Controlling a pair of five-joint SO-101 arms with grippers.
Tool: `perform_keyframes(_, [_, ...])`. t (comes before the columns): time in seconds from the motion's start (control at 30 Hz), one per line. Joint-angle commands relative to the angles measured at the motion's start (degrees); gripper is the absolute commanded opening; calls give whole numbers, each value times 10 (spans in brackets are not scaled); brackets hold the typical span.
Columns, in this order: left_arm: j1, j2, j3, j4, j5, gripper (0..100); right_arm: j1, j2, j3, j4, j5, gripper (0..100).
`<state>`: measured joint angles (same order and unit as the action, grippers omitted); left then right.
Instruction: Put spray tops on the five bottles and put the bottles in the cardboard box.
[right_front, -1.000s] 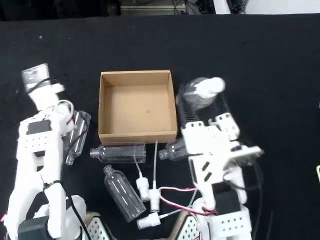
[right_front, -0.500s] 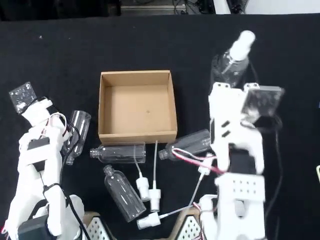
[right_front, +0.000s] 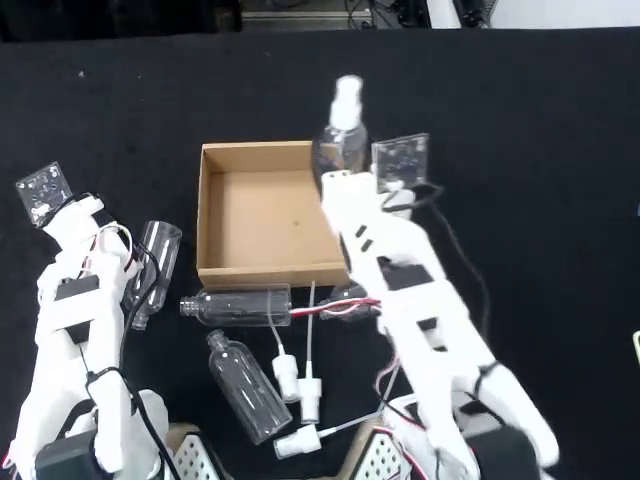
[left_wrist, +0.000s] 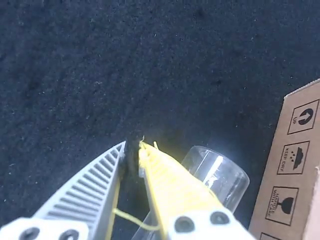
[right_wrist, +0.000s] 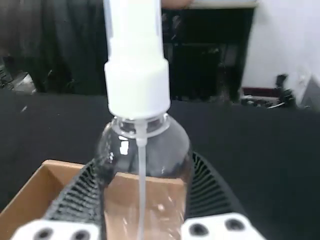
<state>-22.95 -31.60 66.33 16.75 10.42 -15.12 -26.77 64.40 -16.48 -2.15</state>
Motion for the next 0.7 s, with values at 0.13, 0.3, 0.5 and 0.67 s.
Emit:
perform_keyframes(0.13, [-2,-5,-4,-11,5,30,-20,120,-48,-197,-5,11])
perform_keyframes(0.3, [-2,-5,-4,-11,5,30,-20,226,-53,-337,-7,10])
perform_keyframes(0.5, [-2,-5,-4,-11,5,30,-38,329,-57,-451,-4,10])
perform_keyframes(0.67, [-2,-5,-4,-11,5,30,-40,400,-90,-466,-4,11])
